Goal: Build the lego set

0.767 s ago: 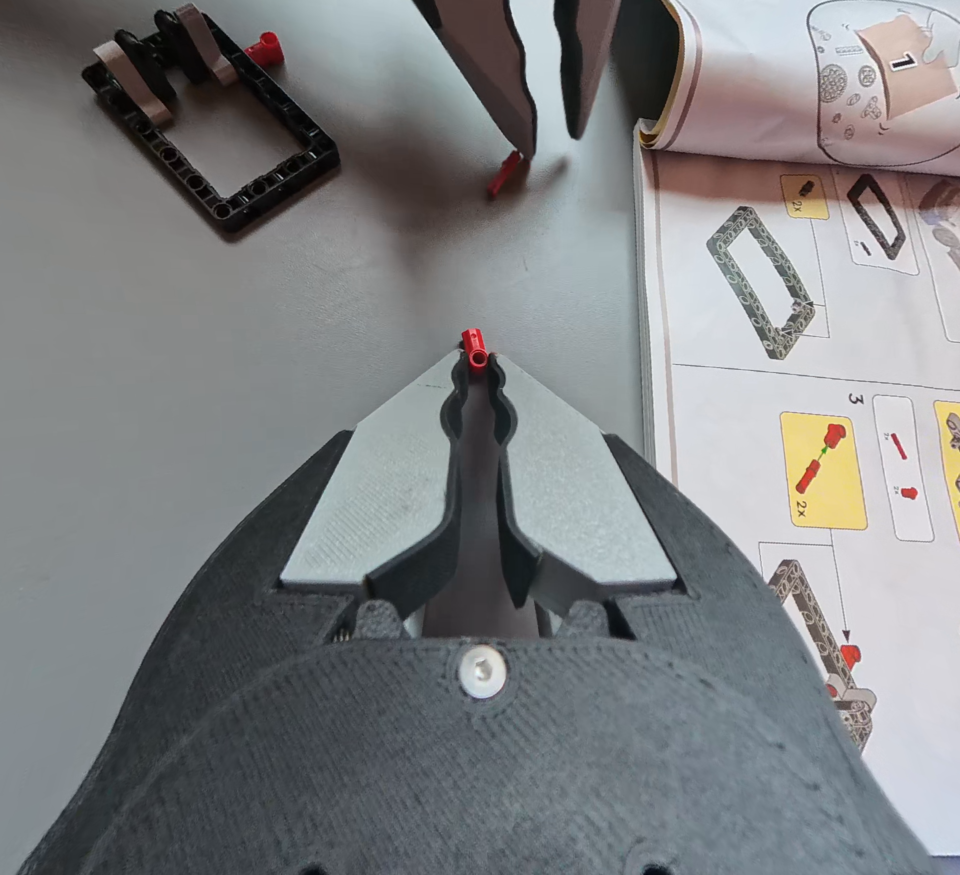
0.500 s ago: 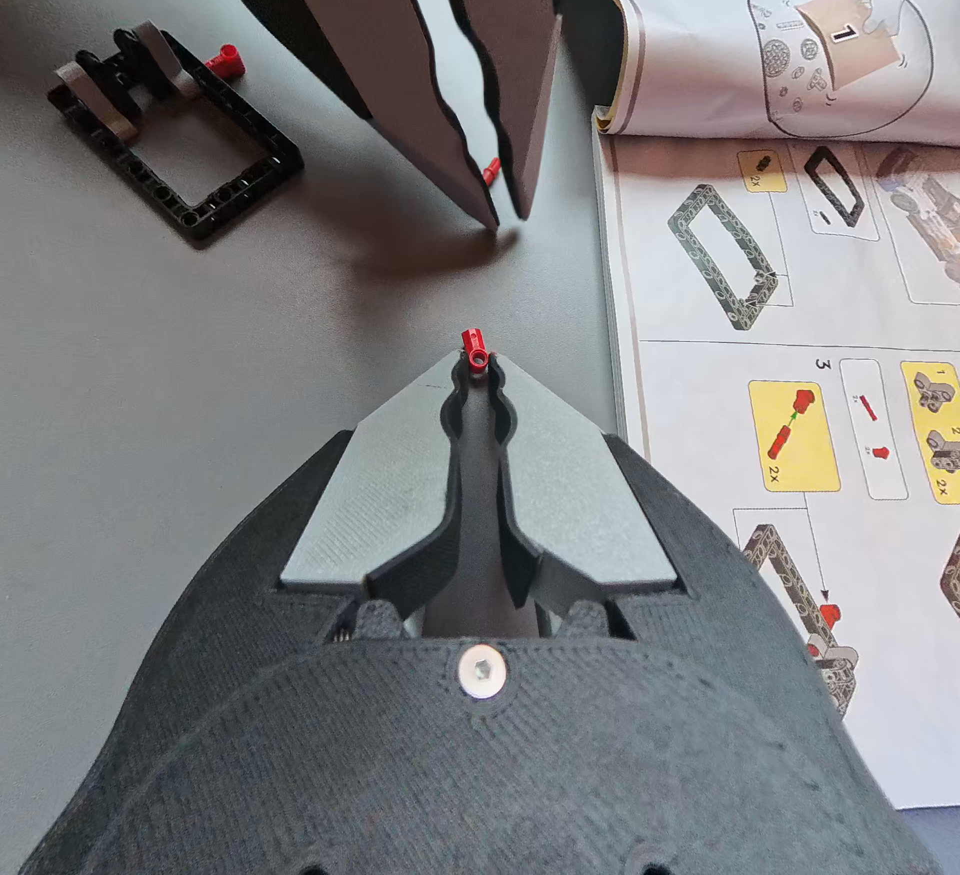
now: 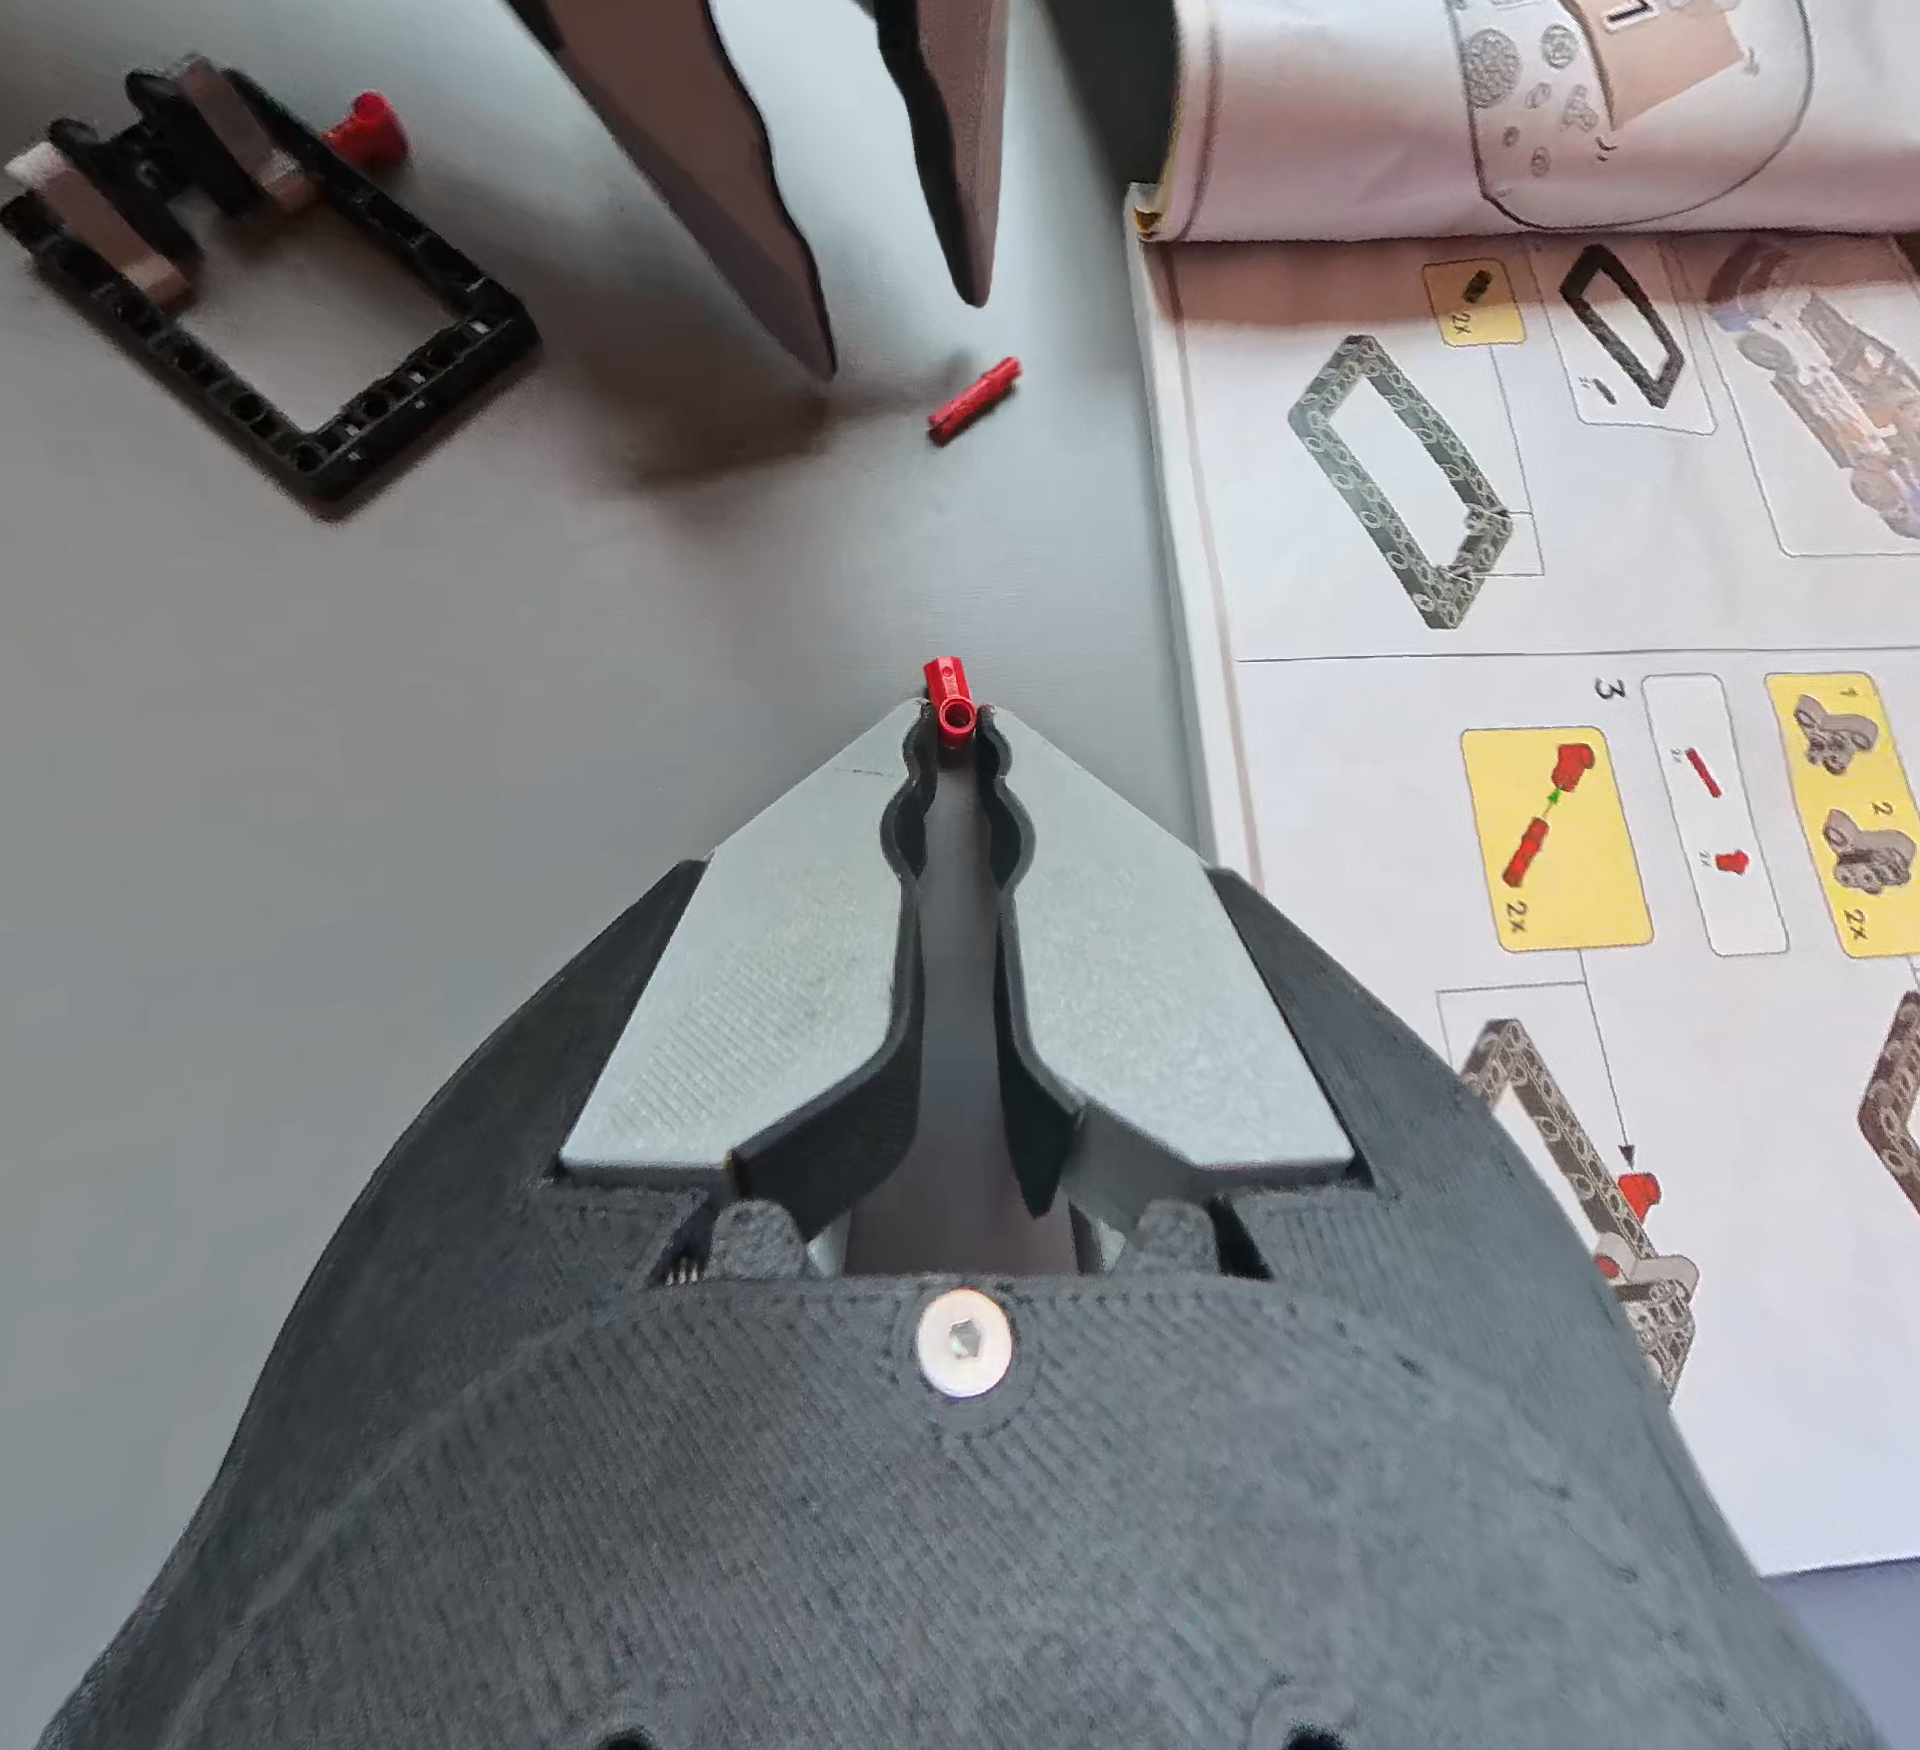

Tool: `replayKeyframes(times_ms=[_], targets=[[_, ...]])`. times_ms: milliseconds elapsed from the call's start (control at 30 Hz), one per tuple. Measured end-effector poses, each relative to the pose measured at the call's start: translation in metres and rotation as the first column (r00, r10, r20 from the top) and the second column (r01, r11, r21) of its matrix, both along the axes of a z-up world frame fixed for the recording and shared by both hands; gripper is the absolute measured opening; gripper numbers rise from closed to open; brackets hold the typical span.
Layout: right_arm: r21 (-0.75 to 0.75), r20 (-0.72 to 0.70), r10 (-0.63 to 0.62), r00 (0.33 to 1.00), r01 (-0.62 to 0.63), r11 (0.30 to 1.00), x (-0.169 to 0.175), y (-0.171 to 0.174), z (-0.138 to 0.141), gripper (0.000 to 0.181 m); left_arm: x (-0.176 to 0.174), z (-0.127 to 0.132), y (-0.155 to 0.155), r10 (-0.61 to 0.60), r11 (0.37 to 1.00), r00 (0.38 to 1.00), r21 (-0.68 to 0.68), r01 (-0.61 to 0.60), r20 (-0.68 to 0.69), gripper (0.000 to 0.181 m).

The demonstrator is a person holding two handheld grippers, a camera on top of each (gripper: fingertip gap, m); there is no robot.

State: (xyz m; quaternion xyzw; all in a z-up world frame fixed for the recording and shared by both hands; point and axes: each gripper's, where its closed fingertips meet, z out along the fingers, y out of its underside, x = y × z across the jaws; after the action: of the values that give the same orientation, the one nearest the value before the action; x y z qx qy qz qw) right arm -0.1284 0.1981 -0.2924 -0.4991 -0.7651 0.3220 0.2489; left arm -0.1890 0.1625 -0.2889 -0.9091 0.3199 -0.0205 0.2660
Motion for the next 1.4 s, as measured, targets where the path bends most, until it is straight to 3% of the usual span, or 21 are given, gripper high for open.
replayKeyframes(times_ms=[33,133,267,367,500,733,833,1067,1133,1233,1400], targets=[[-0.021,0.005,-0.019,1.000,0.019,1.000,-0.001,0.003,0.000,0.004,0.003,0.003,0.008,0.039,0.999,0.999,0.022,-0.040,0.022,0.031],[-0.078,-0.009,-0.046,0.999,0.046,0.996,-0.002,0.007,0.006,0.004,-0.002,0.003,0.029,0.158,0.985,0.987,0.068,-0.158,0.008,0.031],[-0.057,-0.014,-0.044,0.999,0.043,0.997,0.001,0.008,0.005,0.004,0.005,-0.004,0.035,0.210,0.977,0.975,0.025,-0.213,0.075,0.026],[-0.035,-0.005,-0.032,0.999,0.032,0.999,0.002,0.006,0.003,0.004,0.012,-0.005,0.030,0.162,0.986,0.985,0.023,-0.164,0.062,0.004],[-0.028,0.003,-0.024,1.000,0.025,0.999,0.003,0.005,0.001,0.004,0.014,-0.005,0.026,0.074,0.996,0.996,0.048,-0.072,-0.039,0.004],[-0.017,0.014,0.031,0.999,-0.031,0.999,0.005,-0.005,-0.001,0.004,0.035,-0.005,-0.001,-0.171,0.985,0.984,0.017,0.172,-0.046,0.004],[0.001,0.007,0.072,0.997,-0.072,0.997,0.006,-0.012,-0.001,0.004,0.032,-0.003,-0.007,-0.165,0.986,0.985,0.033,0.166,-0.042,0.024],[0.027,-0.003,0.106,0.994,-0.106,0.994,0.003,-0.017,-0.001,0.004,0.029,-0.003,-0.011,-0.111,0.994,0.992,0.028,0.110,0.057,0.027],[0.023,-0.002,0.108,0.994,-0.108,0.994,0.003,-0.017,-0.001,0.004,0.028,-0.003,-0.006,-0.107,0.993,0.993,0.049,0.104,0.057,0.026],[0.012,0.001,0.106,0.994,-0.106,0.994,0.002,-0.016,-0.001,0.004,0.034,-0.005,-0.006,-0.117,0.993,0.986,0.041,0.113,0.114,0.003],[0.022,-0.003,0.112,0.994,-0.112,0.993,0.000,-0.016,-0.001,0.004,0.032,-0.005,-0.002,-0.136,0.988,0.981,0.090,0.125,0.138,0.003]])
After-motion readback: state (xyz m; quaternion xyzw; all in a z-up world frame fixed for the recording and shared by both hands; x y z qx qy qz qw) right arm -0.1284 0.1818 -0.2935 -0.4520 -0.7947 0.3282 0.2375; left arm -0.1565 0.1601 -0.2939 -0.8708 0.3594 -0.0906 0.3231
